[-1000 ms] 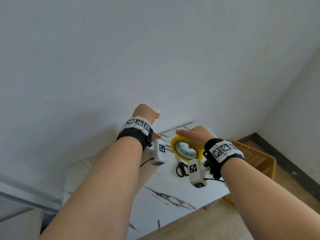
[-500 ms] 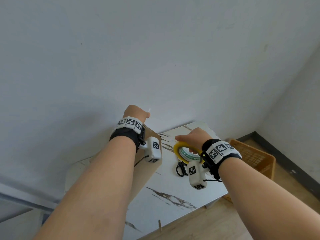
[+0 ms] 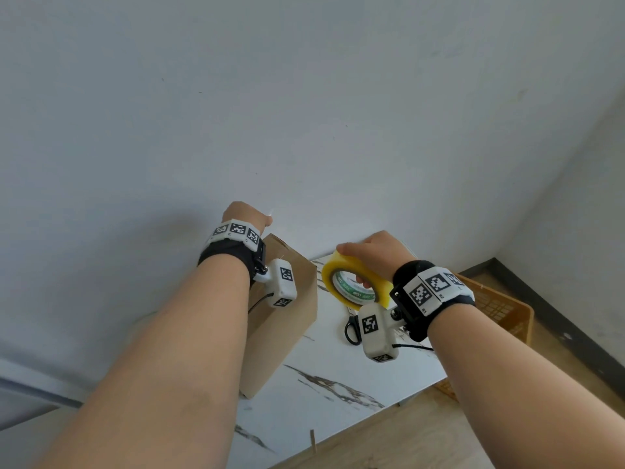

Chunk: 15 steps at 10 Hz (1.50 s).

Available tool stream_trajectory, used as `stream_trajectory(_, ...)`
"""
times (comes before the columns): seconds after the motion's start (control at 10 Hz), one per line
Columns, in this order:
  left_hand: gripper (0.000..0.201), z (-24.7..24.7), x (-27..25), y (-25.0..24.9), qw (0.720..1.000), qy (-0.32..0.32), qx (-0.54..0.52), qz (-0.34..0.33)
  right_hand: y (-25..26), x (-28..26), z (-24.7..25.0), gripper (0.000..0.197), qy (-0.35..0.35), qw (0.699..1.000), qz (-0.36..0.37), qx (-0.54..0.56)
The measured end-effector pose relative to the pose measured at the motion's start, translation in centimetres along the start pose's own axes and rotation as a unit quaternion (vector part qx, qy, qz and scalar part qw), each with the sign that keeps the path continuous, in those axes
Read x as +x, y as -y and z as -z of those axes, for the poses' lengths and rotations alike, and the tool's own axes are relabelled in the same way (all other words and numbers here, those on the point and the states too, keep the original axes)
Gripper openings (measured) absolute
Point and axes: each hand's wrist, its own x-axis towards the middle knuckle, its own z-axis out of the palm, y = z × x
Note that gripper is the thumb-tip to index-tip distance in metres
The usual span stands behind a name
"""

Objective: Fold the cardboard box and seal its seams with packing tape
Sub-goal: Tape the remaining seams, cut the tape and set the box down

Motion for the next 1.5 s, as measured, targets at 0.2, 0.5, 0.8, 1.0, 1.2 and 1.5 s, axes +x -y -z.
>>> stream_trajectory(0.2, 0.028, -0.1, 1.1, 0.5, 1.0, 0.012, -0.01, 0.002, 0.6, 0.7, -1.1, 0.027, -0.016, 0.997, -0.016, -0.078)
stream_trajectory(0.5, 0.015, -1.5, 2.7, 2.0, 0.996, 0.033, -0.078, 0.008, 0.5, 1.1, -2.8, 0.027, -0.002, 0.996, -0.05, -0.072)
stream_trajectory(0.8, 0.024, -2.5, 5.3, 2.7, 0.997, 0.065, -0.034, 0.021, 0.9, 2.5, -3.3, 0.025, -0.011, 0.994, -0.068, -0.089)
stream_trajectory(1.0, 0.024, -2.3, 4.7, 3.1, 0.996, 0.062, -0.066, 0.023, 0.8, 3.0, -3.5, 0.026, 0.0, 0.993, -0.082, -0.084)
stream_trajectory(1.2, 0.029, -1.5, 2.7, 2.8, 0.993, 0.077, -0.079, 0.04, 0.6, 3.2, -3.6, 0.026, 0.006, 0.993, -0.091, -0.079)
stream_trajectory(1.5, 0.018, -1.9, 3.0, 2.5, 0.992, 0.118, 0.004, 0.045, 0.0, 3.7, -4.3, 0.031, -0.008, 0.993, -0.081, -0.08)
